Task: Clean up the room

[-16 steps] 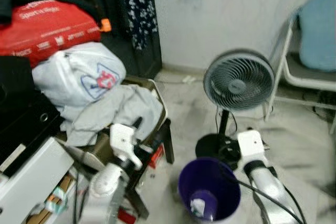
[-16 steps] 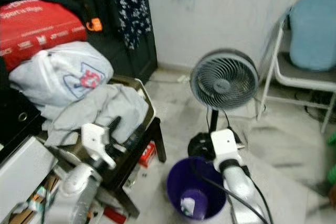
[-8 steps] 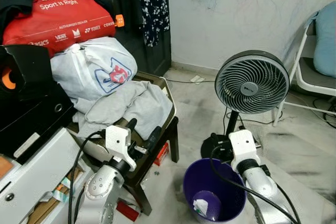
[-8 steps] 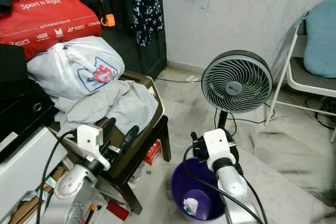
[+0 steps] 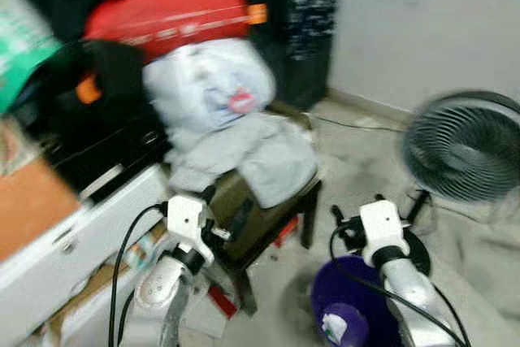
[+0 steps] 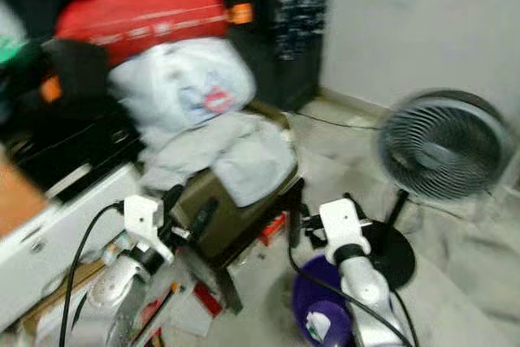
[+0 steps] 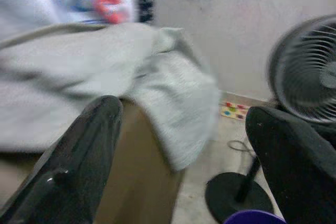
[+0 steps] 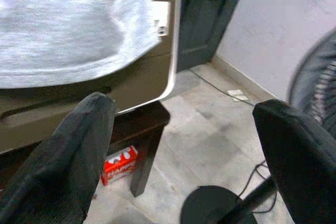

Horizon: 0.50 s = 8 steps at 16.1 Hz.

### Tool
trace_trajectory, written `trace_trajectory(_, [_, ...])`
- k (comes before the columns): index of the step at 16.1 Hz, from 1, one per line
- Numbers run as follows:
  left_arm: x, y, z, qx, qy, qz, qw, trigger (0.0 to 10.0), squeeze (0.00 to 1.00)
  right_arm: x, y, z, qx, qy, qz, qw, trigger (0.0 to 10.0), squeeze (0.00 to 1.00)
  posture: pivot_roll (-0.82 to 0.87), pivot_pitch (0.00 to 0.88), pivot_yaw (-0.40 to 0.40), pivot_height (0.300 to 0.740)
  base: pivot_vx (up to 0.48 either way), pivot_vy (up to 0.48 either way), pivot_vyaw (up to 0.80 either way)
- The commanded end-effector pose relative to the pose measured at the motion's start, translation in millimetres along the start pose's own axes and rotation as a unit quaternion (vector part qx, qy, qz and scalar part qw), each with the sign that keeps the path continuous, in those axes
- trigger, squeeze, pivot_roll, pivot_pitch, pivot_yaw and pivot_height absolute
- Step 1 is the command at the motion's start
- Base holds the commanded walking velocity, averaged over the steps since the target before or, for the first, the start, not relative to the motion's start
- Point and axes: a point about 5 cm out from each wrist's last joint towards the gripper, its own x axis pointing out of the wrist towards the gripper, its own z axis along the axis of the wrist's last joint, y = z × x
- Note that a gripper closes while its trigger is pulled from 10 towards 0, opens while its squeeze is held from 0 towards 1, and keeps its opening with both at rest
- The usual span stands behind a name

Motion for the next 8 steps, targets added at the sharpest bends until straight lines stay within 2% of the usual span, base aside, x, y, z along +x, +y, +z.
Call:
trace_trajectory(1, [-2.7,5.4,-1.2,0.006,0.009,0.011,1.0,10.0,0.0,-0.2,3.9,1.6,0.0,-0.005,0.004,1.0,10.0,0.0,-0.2,0.0,0.091,0.74,0.0,0.0,0.8])
trace_trajectory(5, [-12.6,15.1,2.5,0.015,0.004,0.047,0.999,10.0,0.0,-8.9,-1.9,4.6,0.006,-0.01,-0.006,1.0,10.0,0.0,-0.2,0.0,0.094,0.74,0.0,0.0,0.76])
trace_trajectory(8, [-44.5,27.8,8.0,0.022,0.0,0.1,0.995,10.0,0.0,-28.9,-19.2,9.0,0.016,-0.013,-0.028,0.999,10.0,0.0,-0.2,0.0,0.093,0.74,0.0,0.0,0.0])
